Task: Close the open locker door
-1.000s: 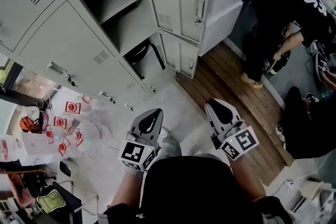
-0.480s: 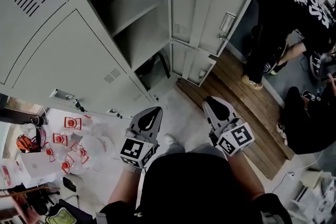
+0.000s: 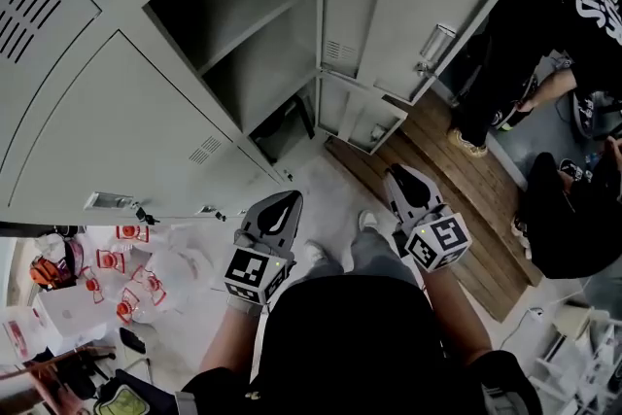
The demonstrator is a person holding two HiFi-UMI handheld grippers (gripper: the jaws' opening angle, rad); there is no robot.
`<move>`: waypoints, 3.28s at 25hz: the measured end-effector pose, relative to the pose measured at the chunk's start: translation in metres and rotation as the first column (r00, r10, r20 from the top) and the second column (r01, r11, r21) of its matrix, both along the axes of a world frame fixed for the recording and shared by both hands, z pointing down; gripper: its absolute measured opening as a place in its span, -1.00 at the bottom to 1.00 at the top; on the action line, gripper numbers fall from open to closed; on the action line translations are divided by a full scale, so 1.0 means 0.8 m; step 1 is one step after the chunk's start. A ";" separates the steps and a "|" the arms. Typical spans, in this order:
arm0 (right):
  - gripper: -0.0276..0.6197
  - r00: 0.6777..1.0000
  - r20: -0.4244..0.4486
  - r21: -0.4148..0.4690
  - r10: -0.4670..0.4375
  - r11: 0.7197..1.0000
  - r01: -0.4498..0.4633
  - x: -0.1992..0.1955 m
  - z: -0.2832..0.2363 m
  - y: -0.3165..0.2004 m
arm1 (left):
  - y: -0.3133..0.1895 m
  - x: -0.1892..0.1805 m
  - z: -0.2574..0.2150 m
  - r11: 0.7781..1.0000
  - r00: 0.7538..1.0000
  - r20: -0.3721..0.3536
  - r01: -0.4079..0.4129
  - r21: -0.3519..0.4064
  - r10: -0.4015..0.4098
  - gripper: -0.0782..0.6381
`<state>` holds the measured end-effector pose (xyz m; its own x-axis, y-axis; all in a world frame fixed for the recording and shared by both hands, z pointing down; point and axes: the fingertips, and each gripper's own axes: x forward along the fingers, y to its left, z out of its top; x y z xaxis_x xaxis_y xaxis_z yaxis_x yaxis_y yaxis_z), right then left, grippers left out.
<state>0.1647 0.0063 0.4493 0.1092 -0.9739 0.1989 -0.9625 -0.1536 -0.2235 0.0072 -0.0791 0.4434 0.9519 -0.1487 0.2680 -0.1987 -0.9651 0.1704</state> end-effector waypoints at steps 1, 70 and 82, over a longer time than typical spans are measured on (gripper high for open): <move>-0.74 1.000 0.008 -0.008 0.004 1.000 -0.004 0.009 0.006 -0.002 | -0.002 0.003 0.005 1.000 1.000 0.010 0.006 -0.007 -0.006 -0.72; -0.53 0.946 0.022 -0.294 -0.324 0.902 0.316 -0.045 0.186 -0.116 | -0.003 -0.144 0.059 0.907 0.894 0.153 0.421 0.030 -0.420 -0.72; -0.51 0.879 0.035 -0.248 -0.475 0.848 0.468 -0.117 0.186 -0.183 | -0.020 -0.199 0.061 0.838 0.824 0.167 0.544 0.033 -0.541 -0.72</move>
<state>0.0709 -0.1397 0.5984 -0.3424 -0.8313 0.4378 -0.9379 0.2746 -0.2121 -0.1517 -0.0953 0.4918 0.6611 -0.6229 0.4183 -0.7158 -0.6907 0.1027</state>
